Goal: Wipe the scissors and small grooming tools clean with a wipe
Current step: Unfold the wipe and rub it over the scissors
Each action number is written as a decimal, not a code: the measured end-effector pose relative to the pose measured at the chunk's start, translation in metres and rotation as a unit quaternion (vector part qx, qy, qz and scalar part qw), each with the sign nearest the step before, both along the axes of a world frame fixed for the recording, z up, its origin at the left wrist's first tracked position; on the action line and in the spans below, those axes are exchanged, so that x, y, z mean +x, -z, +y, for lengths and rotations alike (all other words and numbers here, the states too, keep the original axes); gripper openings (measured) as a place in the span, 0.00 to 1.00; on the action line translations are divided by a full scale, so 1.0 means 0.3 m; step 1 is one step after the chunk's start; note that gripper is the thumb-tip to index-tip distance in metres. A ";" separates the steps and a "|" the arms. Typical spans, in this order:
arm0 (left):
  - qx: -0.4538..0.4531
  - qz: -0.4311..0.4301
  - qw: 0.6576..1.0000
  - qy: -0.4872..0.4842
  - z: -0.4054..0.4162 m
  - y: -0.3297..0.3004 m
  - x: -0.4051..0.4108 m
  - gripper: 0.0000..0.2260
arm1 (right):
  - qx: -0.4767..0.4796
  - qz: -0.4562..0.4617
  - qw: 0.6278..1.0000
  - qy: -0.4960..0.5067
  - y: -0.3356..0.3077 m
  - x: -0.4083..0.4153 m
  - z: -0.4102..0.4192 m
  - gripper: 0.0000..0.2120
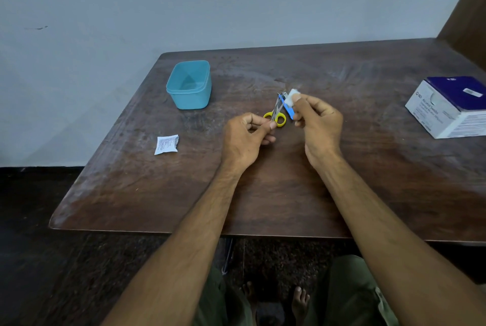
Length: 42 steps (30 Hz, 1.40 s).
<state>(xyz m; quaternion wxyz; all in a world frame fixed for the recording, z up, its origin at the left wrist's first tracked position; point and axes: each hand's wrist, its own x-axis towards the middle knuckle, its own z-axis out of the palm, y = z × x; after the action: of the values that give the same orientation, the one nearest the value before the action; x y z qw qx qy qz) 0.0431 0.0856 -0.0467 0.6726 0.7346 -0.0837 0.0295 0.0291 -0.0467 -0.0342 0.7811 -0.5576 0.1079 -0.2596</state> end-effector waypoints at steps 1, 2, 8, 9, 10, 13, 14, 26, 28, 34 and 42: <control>-0.005 -0.001 1.000 -0.001 0.002 -0.001 0.000 0.05 | 0.016 0.003 1.000 0.014 0.003 0.003 -0.008 0.02; -0.006 -0.003 1.000 -0.003 0.003 -0.002 0.001 0.05 | 0.023 0.011 0.999 0.024 0.006 0.004 -0.013 0.02; -0.025 -0.011 0.999 -0.023 0.011 0.000 0.001 0.03 | -0.033 0.045 0.998 0.009 0.015 -0.008 0.004 0.05; -0.031 -0.011 0.999 -0.024 0.012 0.000 0.002 0.03 | -0.040 0.050 0.998 0.006 0.017 -0.010 0.008 0.05; -0.035 -0.011 0.999 -0.024 0.012 0.000 0.002 0.04 | -0.042 0.055 0.998 0.005 0.017 -0.011 0.010 0.05; -0.040 -0.009 0.999 -0.022 0.011 0.001 0.001 0.05 | -0.041 0.058 0.997 0.001 0.019 -0.012 0.009 0.05; -0.040 -0.009 0.999 -0.020 0.011 0.002 0.001 0.06 | -0.041 0.057 0.997 -0.001 0.020 -0.012 0.009 0.05; -0.023 -0.002 1.000 0.011 0.003 -0.020 -0.017 0.05 | 0.023 0.053 0.997 -0.043 0.025 0.016 0.001 0.11; -0.029 -0.002 1.000 0.007 0.008 -0.020 -0.015 0.05 | -0.017 0.054 0.995 -0.081 0.034 0.006 0.006 0.11; -0.020 0.008 1.000 0.015 0.003 -0.024 -0.019 0.05 | -0.004 0.047 0.997 -0.067 0.023 0.013 -0.003 0.10; -0.015 0.008 1.000 0.011 0.010 -0.022 -0.015 0.06 | -0.057 0.058 0.987 -0.136 0.038 0.004 -0.009 0.09</control>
<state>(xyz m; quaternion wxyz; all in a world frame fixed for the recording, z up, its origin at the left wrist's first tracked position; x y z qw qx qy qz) 0.0386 0.0887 -0.0399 0.6842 0.7240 -0.0857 0.0175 0.0302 -0.0495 -0.0455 0.7688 -0.6244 0.0610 -0.1239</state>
